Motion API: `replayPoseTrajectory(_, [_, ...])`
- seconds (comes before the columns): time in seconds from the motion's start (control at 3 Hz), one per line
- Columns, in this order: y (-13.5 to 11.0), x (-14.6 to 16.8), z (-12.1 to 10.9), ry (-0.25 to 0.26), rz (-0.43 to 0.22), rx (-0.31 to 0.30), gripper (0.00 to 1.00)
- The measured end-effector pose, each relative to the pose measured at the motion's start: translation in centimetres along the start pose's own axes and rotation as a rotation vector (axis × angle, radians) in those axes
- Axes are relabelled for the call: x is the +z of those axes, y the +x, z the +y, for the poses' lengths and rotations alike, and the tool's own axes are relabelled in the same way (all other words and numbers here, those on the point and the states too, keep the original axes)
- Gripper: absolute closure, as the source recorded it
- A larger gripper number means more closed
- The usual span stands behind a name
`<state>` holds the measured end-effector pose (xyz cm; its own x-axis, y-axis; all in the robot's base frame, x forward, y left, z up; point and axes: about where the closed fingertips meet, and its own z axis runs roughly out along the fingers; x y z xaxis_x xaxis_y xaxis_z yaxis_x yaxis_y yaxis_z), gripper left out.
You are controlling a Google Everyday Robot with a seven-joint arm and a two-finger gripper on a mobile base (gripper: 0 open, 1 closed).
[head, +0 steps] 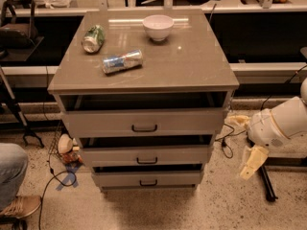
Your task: Open bottom drawer
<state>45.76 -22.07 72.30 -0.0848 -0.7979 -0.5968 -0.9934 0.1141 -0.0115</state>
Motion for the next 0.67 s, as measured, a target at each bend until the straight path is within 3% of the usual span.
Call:
replayPoseTrajectory(0.33, [0.0, 0.0, 0.0, 0.0, 0.0, 0.0, 0.0])
replayPoseTrajectory(0.67, [1.5, 4.0, 0.2, -0.023, 0.019, -0.035, 0.0])
